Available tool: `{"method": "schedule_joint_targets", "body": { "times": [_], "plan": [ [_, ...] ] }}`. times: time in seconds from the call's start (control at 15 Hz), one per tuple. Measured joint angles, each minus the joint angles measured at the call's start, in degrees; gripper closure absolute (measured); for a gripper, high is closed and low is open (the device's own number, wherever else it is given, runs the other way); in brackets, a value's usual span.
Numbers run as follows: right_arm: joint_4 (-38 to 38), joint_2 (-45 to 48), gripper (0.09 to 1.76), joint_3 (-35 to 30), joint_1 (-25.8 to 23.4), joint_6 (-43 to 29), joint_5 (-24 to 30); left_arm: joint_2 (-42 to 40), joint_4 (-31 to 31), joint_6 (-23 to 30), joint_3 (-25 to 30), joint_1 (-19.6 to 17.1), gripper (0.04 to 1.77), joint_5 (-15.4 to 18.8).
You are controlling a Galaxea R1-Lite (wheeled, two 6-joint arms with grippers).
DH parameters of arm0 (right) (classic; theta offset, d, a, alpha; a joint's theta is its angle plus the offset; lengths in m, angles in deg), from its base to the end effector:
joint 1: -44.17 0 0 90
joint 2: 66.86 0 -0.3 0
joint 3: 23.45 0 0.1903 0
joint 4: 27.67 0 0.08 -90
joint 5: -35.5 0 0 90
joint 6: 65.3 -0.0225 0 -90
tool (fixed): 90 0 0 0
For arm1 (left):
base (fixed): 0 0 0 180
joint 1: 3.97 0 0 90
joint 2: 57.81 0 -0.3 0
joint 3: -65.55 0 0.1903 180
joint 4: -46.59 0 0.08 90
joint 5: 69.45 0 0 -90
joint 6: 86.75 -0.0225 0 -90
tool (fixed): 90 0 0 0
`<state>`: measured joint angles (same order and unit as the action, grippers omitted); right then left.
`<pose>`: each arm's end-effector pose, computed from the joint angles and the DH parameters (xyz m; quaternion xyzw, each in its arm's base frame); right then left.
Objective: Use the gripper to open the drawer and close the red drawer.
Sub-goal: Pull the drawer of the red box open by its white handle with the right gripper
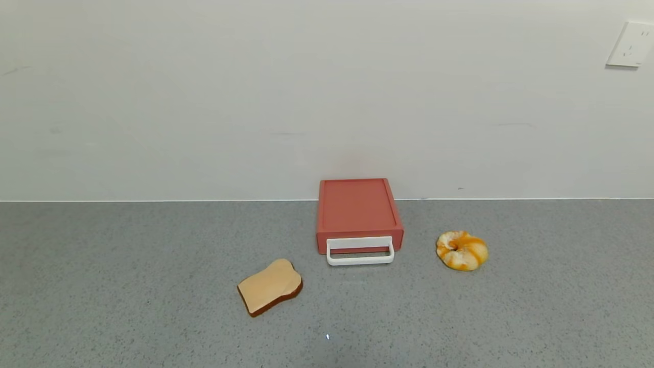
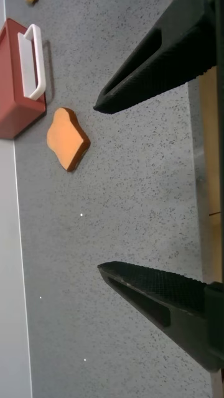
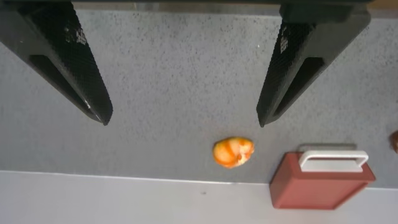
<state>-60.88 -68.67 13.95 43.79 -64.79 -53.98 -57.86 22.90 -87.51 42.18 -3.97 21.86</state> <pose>-0.0427 0.0005 0.1245 -0.0046 -0.0208 0.0011 0.9998 -0.0229 -0.0005 0.0749 0.0066 0.0023 -0.0114 0.9999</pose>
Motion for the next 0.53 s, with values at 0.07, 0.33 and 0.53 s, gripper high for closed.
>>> {"method": "schedule_joint_targets", "body": {
  "times": [0.07,0.33,0.53],
  "plan": [
    [-0.2,-1.6,0.14,2.0,0.1,0.1,0.0,0.0,0.0,0.0,0.0,0.0,0.09,0.0],
    [-0.6,-10.6,0.14,10.8,0.9,0.0,0.2,0.0,0.1,-0.3,0.0,0.0,0.09,-0.1],
    [-0.9,-19.7,0.14,19.1,1.2,0.0,0.5,0.0,0.1,-0.3,0.0,0.0,0.09,0.0]
  ]
}}
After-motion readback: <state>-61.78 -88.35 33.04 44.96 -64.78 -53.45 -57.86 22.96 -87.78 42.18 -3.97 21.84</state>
